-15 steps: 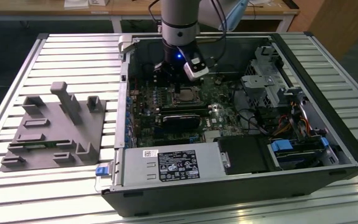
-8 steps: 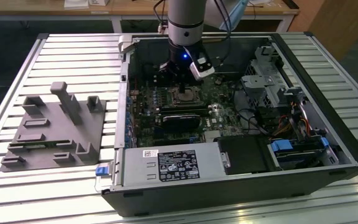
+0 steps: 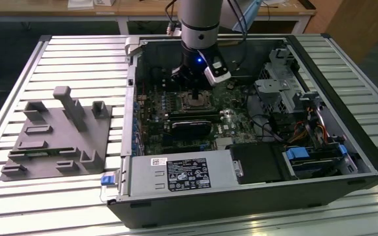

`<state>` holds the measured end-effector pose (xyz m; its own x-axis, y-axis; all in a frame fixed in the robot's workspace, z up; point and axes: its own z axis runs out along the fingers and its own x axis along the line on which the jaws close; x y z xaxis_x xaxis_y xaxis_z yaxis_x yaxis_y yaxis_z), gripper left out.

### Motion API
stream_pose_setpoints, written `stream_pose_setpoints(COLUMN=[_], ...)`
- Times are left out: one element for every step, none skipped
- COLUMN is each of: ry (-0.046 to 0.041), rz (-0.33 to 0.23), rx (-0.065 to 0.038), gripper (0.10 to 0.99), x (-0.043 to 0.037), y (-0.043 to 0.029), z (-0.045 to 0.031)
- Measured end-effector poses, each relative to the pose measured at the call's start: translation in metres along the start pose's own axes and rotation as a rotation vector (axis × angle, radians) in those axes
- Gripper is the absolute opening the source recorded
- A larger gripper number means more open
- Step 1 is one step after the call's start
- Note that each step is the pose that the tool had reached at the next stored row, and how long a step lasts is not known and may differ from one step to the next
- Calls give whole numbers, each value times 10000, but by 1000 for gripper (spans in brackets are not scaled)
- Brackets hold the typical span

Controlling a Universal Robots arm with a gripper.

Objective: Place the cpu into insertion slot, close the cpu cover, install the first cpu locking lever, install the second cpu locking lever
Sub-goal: 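Close the cpu cover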

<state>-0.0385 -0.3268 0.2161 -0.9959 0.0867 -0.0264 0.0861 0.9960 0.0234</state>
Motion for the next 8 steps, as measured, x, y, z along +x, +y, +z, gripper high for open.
stream_pose_setpoints(ry=[-1,-1,-1,-1,-1,-1,-1,-1], rz=[0,0,0,0,-2,-3,-5,-6], rx=[5,11,14,14,14,15,15,14], gripper=[106,106,106,106,106,106,106,106], x=[-2,-7,-14,-24,-35,-42,-49,-54], y=[-1,-2,-1,-1,0,1,1,2], z=[0,0,0,0,1,1,1,1])
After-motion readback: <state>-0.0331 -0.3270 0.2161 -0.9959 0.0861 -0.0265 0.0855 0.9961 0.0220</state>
